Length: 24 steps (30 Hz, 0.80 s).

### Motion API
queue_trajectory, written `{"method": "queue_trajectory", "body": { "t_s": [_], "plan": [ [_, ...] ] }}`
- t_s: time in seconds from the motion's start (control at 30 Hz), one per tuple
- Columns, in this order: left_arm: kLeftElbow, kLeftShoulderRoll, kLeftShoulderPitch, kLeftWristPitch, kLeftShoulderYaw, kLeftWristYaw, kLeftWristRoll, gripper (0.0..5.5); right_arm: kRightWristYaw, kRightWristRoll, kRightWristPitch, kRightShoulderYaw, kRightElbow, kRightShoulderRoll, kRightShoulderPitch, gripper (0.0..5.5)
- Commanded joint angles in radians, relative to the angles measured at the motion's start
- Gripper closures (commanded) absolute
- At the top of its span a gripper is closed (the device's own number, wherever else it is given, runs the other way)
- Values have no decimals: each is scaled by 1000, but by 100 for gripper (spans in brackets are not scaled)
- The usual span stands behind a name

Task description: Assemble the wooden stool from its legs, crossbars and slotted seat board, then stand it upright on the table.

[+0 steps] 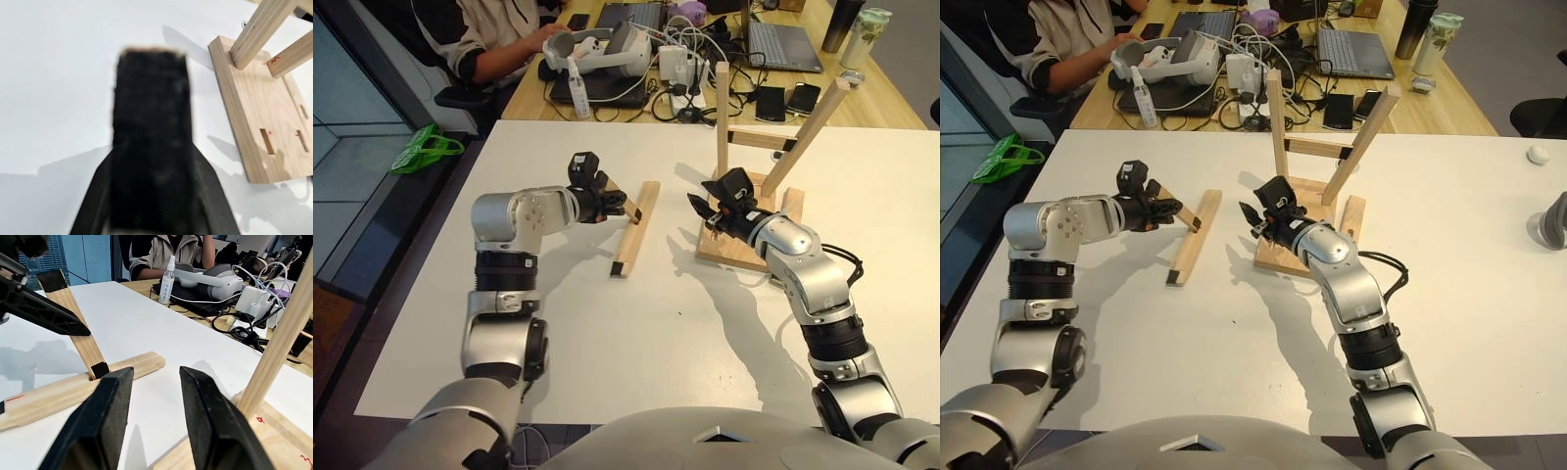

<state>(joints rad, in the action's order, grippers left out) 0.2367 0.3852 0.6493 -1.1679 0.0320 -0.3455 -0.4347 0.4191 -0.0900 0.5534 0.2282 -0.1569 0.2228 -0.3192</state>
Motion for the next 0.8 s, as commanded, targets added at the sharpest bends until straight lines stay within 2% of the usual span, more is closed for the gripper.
{"method": "queue_trajectory", "body": {
  "t_s": [0.03, 0.17, 0.37, 0.63, 0.8],
  "plan": [
    [60, 135, -49, 20, -190, -90, 118, 510, -21, 12, 4, 5, -18, -9, 10, 375],
    [69, 216, -73, 95, -316, -209, 171, 510, -31, 13, 10, 7, -28, -13, 19, 375],
    [152, 261, -92, 160, -407, -364, 203, 510, -27, 11, 19, 2, -36, -8, 19, 375],
    [495, 273, 123, 363, -510, -587, 342, 510, -24, 12, 25, 5, -39, -9, 13, 375],
    [580, 293, 211, 476, -589, -761, 430, 510, -21, 12, 26, 5, -37, -9, 8, 375]
  ]
}}
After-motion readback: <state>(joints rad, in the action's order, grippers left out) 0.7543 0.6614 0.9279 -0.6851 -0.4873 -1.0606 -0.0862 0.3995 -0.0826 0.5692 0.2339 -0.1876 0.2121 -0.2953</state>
